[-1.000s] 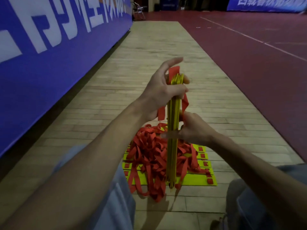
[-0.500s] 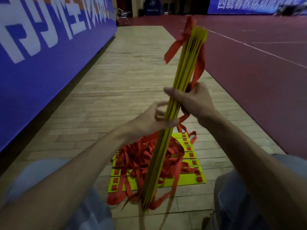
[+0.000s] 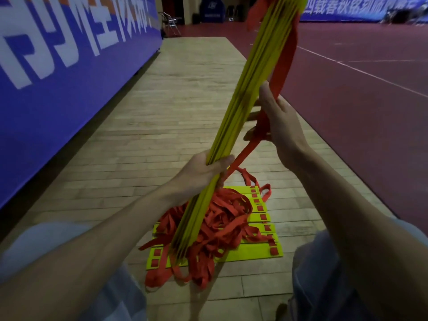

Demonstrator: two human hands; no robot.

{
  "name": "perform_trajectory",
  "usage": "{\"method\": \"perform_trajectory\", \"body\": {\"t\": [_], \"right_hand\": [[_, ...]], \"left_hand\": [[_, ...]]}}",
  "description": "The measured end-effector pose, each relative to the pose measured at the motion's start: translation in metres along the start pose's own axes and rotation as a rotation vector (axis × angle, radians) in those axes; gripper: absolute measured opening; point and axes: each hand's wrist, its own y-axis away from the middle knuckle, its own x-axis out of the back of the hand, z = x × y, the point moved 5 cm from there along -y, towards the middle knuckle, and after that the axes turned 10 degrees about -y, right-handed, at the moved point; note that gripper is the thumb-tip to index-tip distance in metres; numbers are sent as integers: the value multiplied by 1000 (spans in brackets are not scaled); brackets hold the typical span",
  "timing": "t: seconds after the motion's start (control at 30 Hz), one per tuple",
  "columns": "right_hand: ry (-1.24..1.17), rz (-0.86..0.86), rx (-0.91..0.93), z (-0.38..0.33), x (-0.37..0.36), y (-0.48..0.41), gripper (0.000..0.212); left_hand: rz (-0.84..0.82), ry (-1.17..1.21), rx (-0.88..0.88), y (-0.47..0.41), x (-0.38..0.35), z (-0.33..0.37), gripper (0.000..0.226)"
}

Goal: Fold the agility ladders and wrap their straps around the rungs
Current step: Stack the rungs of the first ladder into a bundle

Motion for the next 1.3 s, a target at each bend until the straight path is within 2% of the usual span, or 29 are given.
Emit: {"method": "perform_trajectory", "body": {"t": [0.1, 0.2, 0.27, 0.37, 0.47, 0.63, 0.73, 0.77, 0.8, 0.87, 0.9, 0.93, 1.07, 1.17, 1.23, 1.3], "right_hand": [[153, -98, 15, 7, -3, 3, 29], [512, -256, 30, 21, -12, 4, 13], [680, -349, 9, 30, -21, 6, 12], [657, -416, 16, 30, -35, 10, 18], [464, -445, -59, 28, -45, 14, 22], [319, -517, -214, 48, -62, 26, 23], [343, -634, -263, 55, -74, 34, 9], [380, -661, -257, 56, -75, 36, 12], [434, -684, -241, 56, -75, 37, 25], [561, -695, -187, 60, -73, 37, 64], [587, -690, -169, 63, -73, 37, 76], [579, -692, -165, 69, -72, 36, 77], [547, -671, -139, 78, -75, 38, 43], [574, -648, -53, 71, -75, 38, 17], [604, -628, 0, 63, -72, 36, 15], [616, -584, 55, 59, -70, 32, 20]], "left_hand": [[197, 84, -14, -8, 23, 7, 21], [404, 60, -77, -12, 55, 15, 21], [509, 13, -119, -12, 76, 19, 26], [595, 6, -96, -10, 94, 16, 34], [583, 73, -30, -9, 96, 14, 35], [432, 192, -21, -11, 83, 19, 37], [383, 176, -84, -15, 77, 24, 23], [383, 153, -98, -16, 75, 25, 20], [376, 130, -108, -16, 73, 27, 20], [347, 126, -120, -17, 67, 31, 19], [330, 133, -128, -16, 64, 33, 19], [323, 135, -133, -17, 61, 34, 19], [357, 135, -133, -22, 52, 32, 18], [360, 267, -96, -24, 46, 31, 11], [353, 361, -70, -26, 44, 26, 24], [351, 399, -58, -25, 42, 23, 51]]}}
